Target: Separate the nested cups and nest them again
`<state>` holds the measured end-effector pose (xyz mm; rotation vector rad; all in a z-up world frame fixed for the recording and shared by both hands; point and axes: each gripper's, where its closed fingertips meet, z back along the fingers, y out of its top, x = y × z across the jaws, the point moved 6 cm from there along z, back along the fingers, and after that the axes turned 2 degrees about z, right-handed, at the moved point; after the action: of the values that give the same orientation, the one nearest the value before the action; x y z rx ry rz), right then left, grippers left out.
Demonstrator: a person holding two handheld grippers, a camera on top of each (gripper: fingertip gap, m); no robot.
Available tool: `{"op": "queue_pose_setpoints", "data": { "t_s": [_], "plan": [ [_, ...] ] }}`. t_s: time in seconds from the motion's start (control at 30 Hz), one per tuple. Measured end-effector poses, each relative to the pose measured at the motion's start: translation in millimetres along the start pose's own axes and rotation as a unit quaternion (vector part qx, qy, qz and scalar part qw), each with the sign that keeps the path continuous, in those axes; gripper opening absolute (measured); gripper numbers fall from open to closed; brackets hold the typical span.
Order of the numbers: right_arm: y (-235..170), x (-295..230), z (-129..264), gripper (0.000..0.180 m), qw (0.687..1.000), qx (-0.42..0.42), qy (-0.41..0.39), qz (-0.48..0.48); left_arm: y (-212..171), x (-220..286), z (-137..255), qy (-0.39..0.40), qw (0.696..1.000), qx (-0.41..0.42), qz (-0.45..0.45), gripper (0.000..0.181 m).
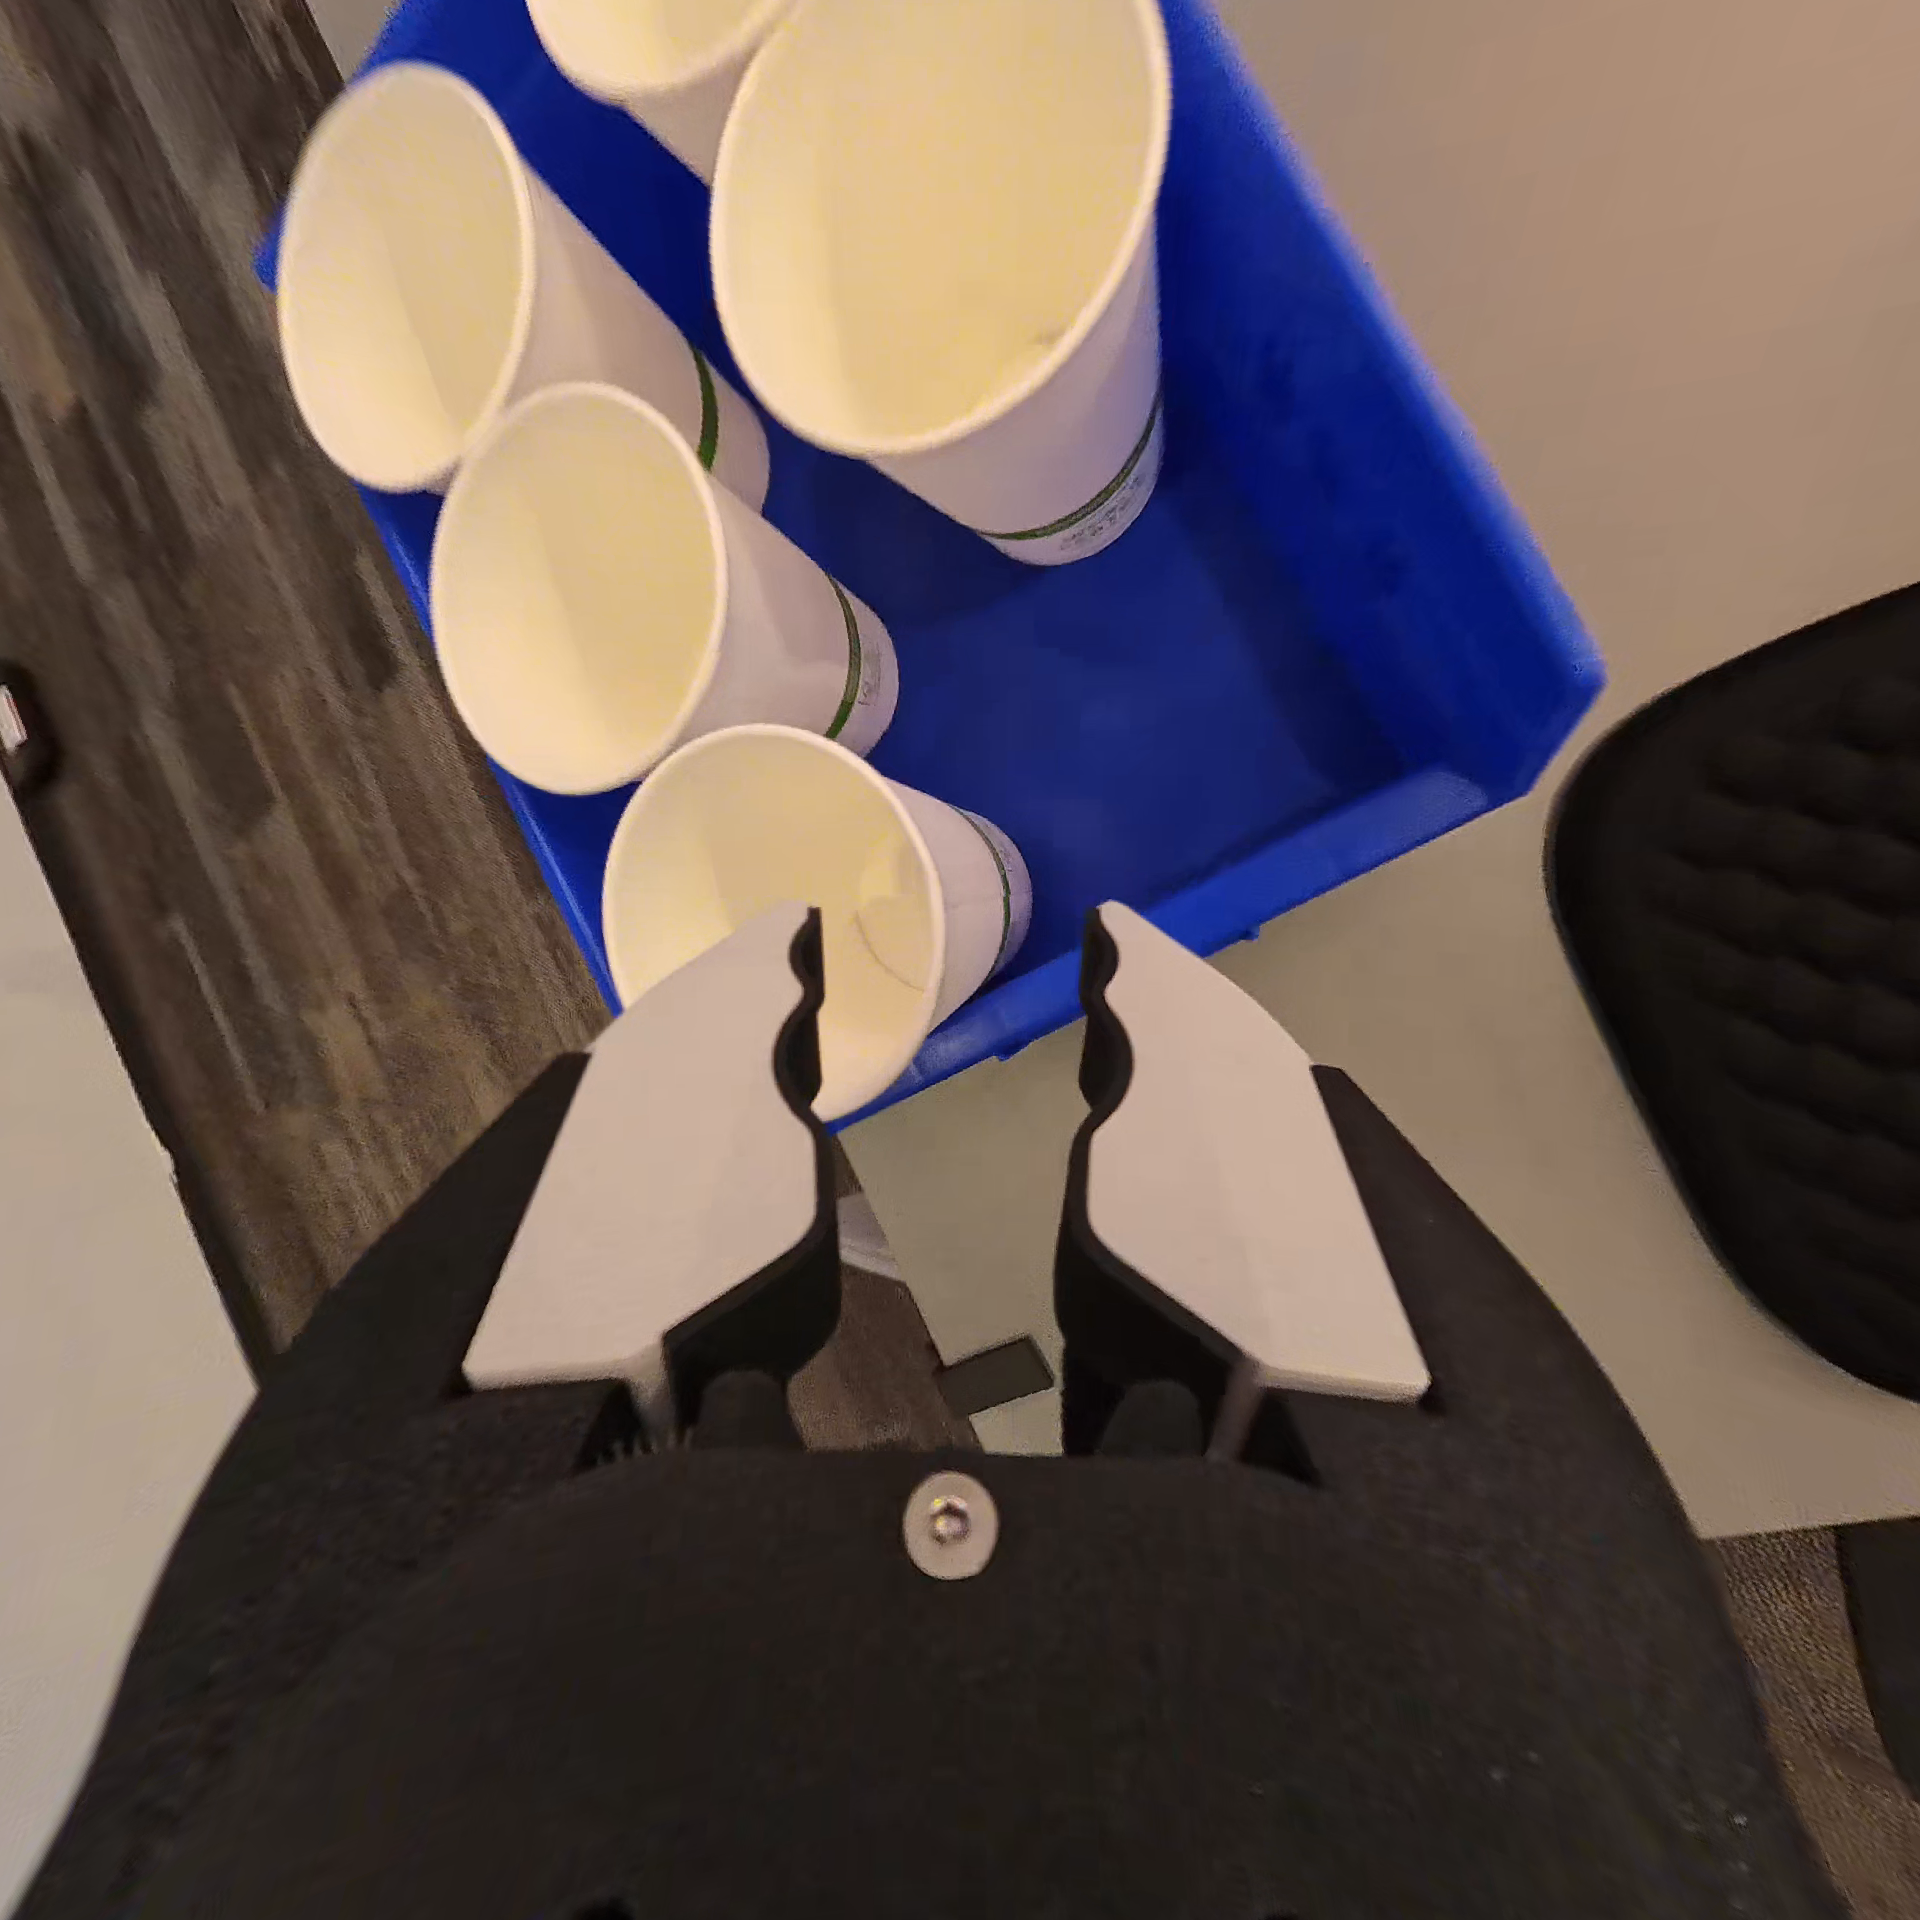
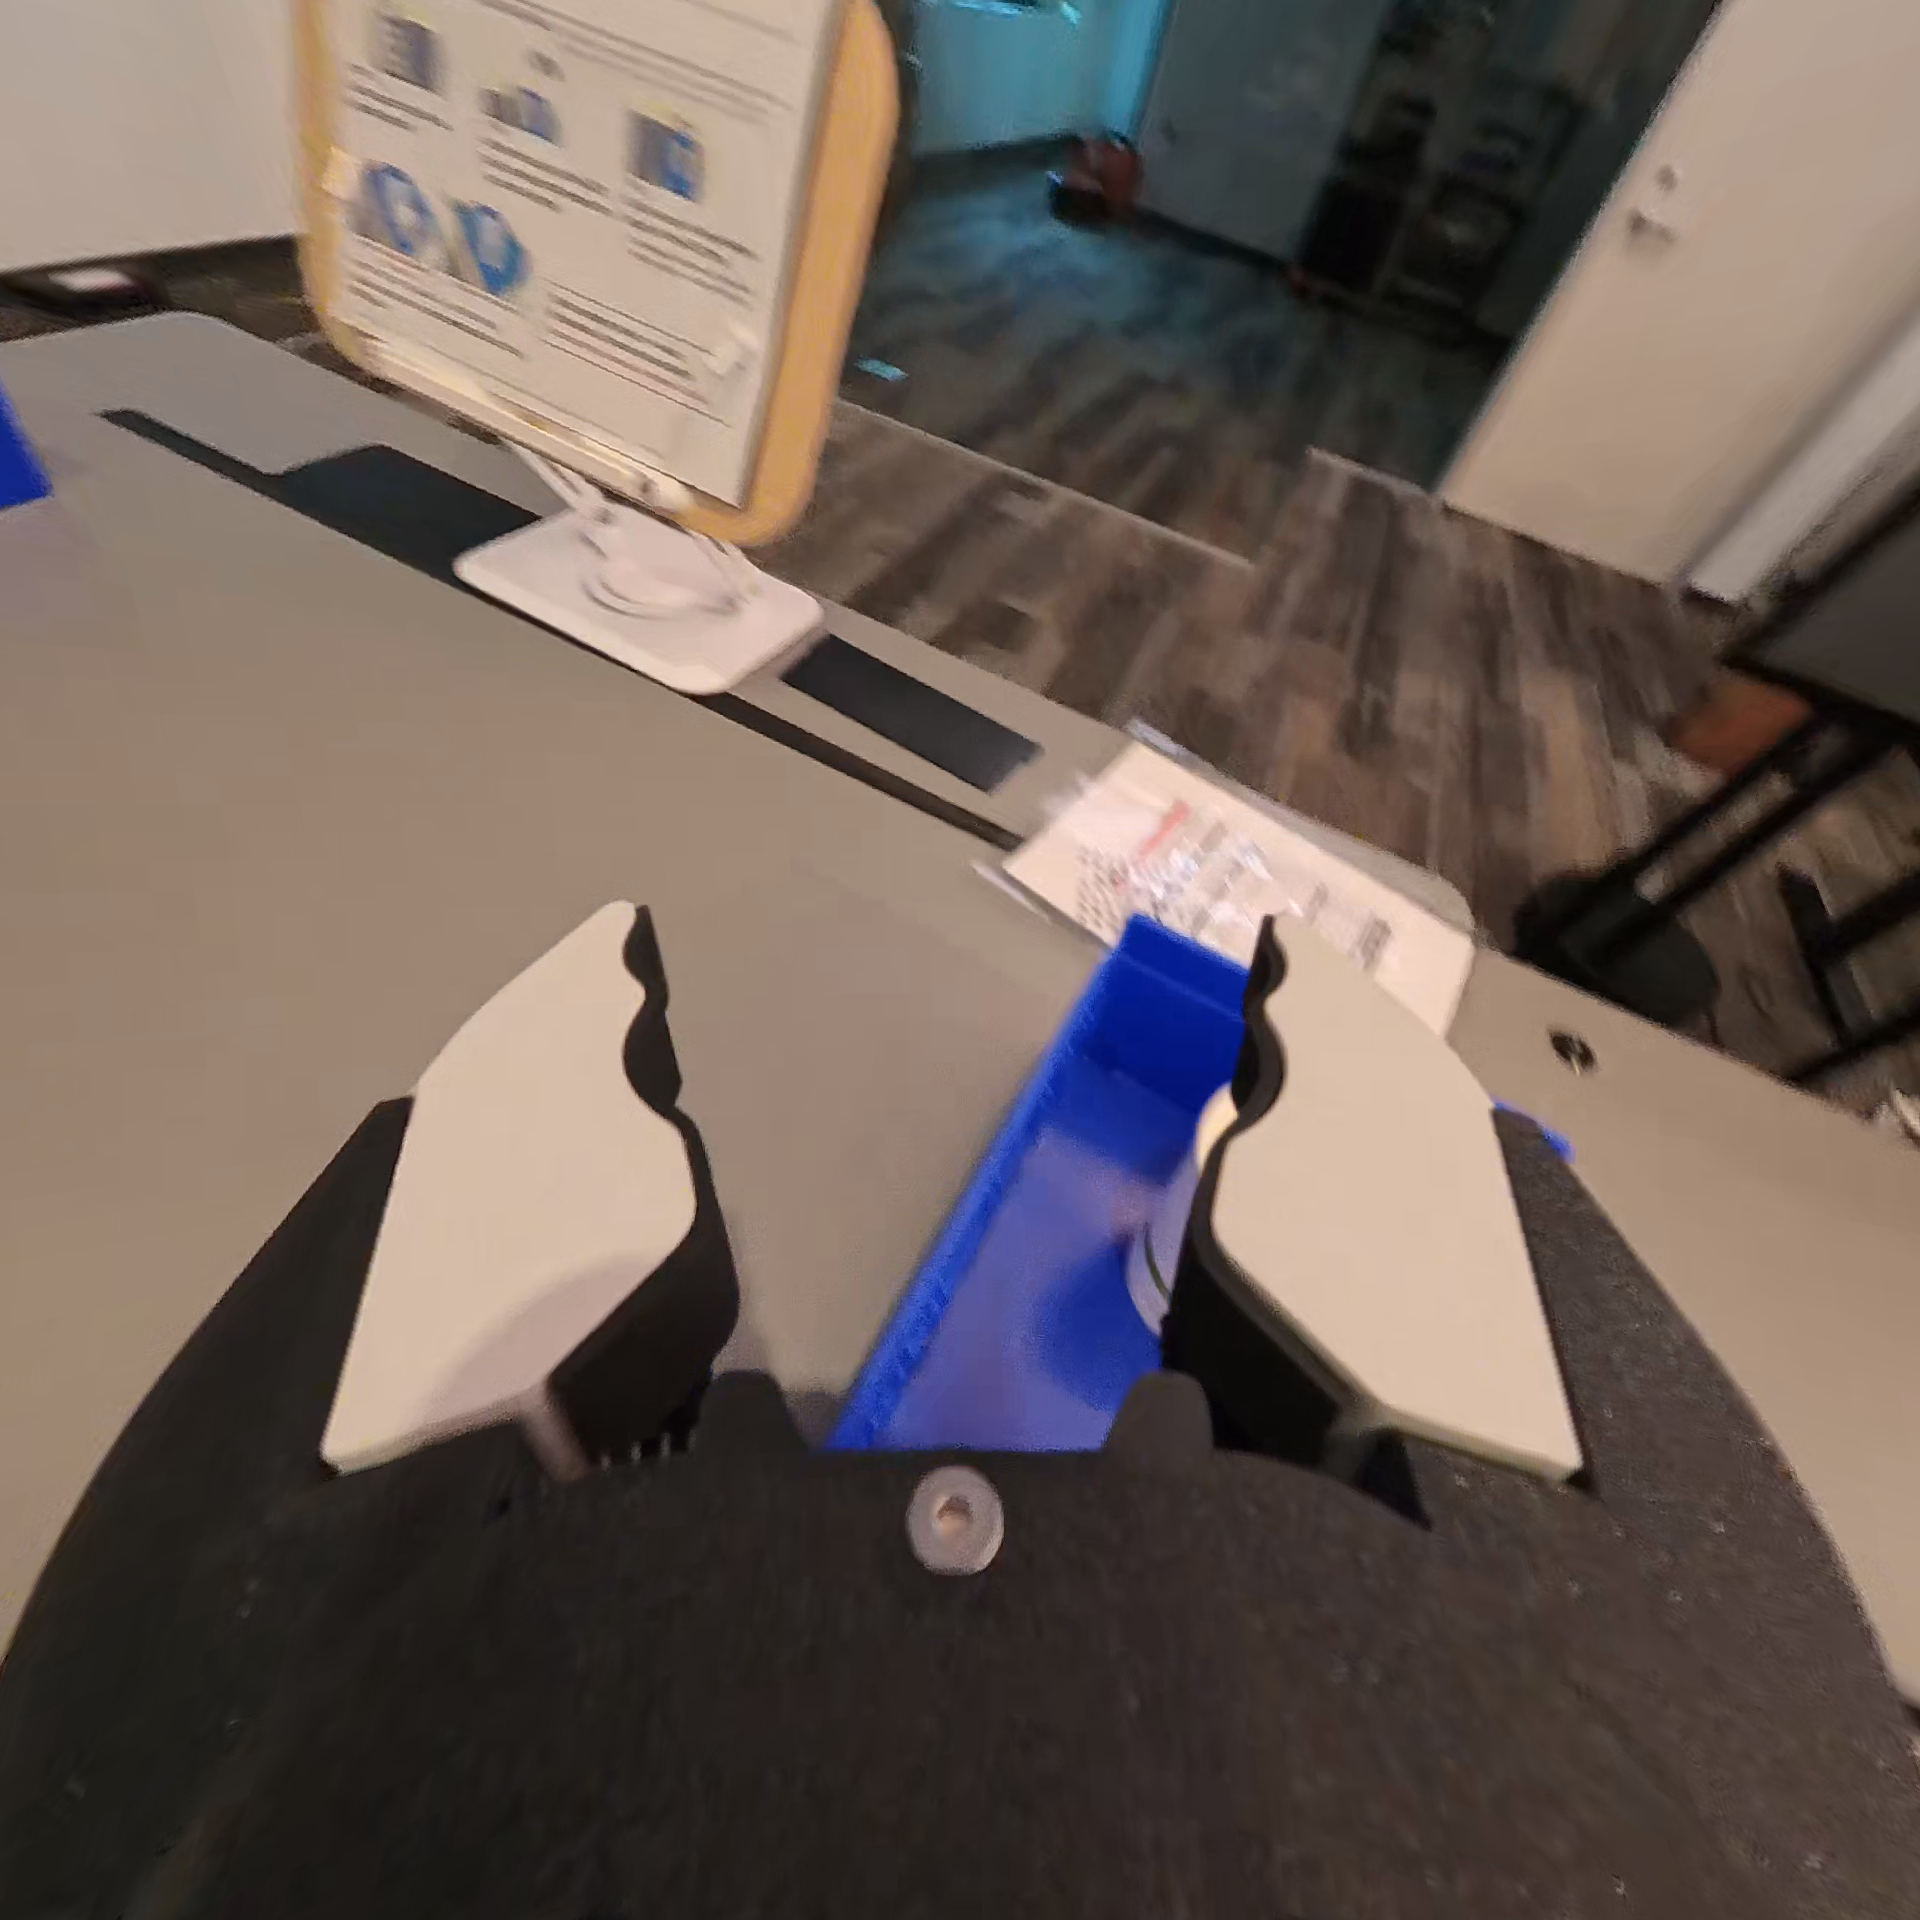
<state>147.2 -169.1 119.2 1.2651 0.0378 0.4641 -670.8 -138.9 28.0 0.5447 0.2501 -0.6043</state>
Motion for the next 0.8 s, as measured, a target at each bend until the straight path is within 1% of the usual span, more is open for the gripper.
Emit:
{"op": "queue_pose_setpoints", "data": {
  "t_s": [0.17,0.27,0.33,0.37,0.4,0.5,0.67,0.8],
  "plan": [
    [54.5,-58.1,-30.1,0.105,0.993,0.043,0.086,0.071,-9.1,-9.0,-29.2,0.025,0.997,-0.075,0.017,0.044],
    [78.4,-85.8,-44.8,0.105,0.984,0.076,0.119,0.107,-9.2,-10.0,-40.3,0.024,0.995,-0.095,0.029,0.035],
    [85.7,-99.9,-53.7,0.105,0.979,0.086,0.145,0.114,-10.1,-8.6,-45.6,0.014,0.994,-0.105,0.034,0.024],
    [87.0,-104.5,-58.2,0.104,0.977,0.089,0.153,0.116,-11.2,-7.6,-48.0,0.008,0.993,-0.111,0.035,0.021],
    [87.5,-107.6,-62.4,0.104,0.976,0.094,0.157,0.116,-12.3,-6.2,-50.2,-0.002,0.992,-0.118,0.035,0.013],
    [83.3,-112.5,-75.4,0.103,0.974,0.09,0.177,0.112,-13.5,-5.0,-51.3,-0.01,0.991,-0.134,0.028,0.005],
    [68.3,-113.5,-94.6,0.099,0.971,0.07,0.21,0.089,-13.4,-1.2,-44.4,-0.024,0.99,-0.141,0.021,0.0],
    [61.8,-114.6,-106.9,0.099,0.97,0.059,0.22,0.082,-12.4,1.9,-22.2,-0.029,0.99,-0.135,0.008,0.0]
  ]
}}
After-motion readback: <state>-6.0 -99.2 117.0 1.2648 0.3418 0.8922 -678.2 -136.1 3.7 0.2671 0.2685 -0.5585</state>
